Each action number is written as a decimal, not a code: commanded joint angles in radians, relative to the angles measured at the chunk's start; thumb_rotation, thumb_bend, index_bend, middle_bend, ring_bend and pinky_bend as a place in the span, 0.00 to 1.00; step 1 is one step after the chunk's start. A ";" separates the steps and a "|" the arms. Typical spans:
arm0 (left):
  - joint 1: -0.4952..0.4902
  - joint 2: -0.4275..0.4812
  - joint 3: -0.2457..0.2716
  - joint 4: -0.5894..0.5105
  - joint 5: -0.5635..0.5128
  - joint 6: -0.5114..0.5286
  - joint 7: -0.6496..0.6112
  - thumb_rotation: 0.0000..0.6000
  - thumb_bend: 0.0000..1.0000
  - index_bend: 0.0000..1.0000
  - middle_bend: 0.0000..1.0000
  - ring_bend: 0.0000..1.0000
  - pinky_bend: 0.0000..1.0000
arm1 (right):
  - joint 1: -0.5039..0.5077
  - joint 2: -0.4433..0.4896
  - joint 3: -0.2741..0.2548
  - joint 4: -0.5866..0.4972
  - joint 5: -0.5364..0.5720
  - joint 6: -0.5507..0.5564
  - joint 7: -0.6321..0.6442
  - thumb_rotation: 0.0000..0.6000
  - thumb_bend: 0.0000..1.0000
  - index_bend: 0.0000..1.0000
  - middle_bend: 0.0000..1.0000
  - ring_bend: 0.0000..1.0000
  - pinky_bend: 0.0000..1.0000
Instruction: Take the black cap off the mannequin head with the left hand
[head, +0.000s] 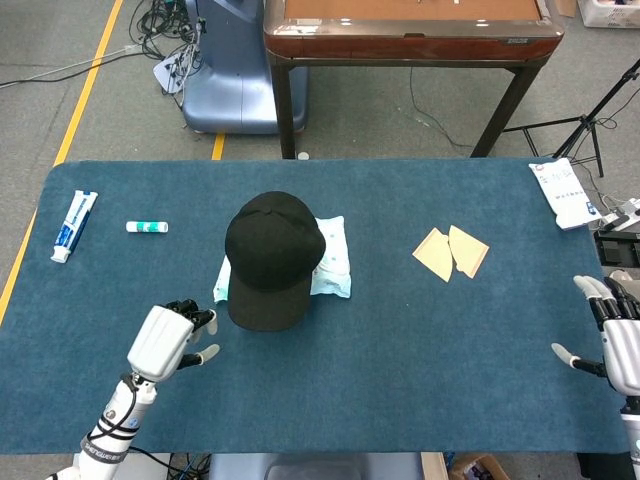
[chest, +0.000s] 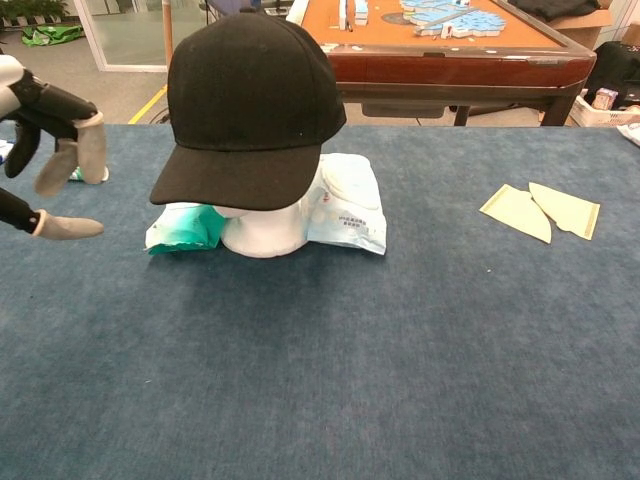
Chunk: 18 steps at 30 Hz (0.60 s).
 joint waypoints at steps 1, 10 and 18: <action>-0.019 -0.019 -0.007 0.001 -0.012 -0.021 0.013 1.00 0.00 0.62 0.78 0.54 0.69 | -0.003 0.005 0.002 0.002 0.001 0.004 0.011 1.00 0.00 0.13 0.16 0.08 0.16; -0.065 -0.071 -0.015 0.025 -0.030 -0.060 0.057 1.00 0.00 0.61 0.78 0.54 0.69 | -0.018 0.018 0.010 0.010 0.009 0.020 0.058 1.00 0.00 0.13 0.16 0.08 0.16; -0.085 -0.133 -0.028 0.067 -0.022 -0.032 0.089 1.00 0.00 0.61 0.78 0.54 0.69 | -0.025 0.024 0.013 0.014 0.010 0.026 0.080 1.00 0.00 0.13 0.16 0.08 0.16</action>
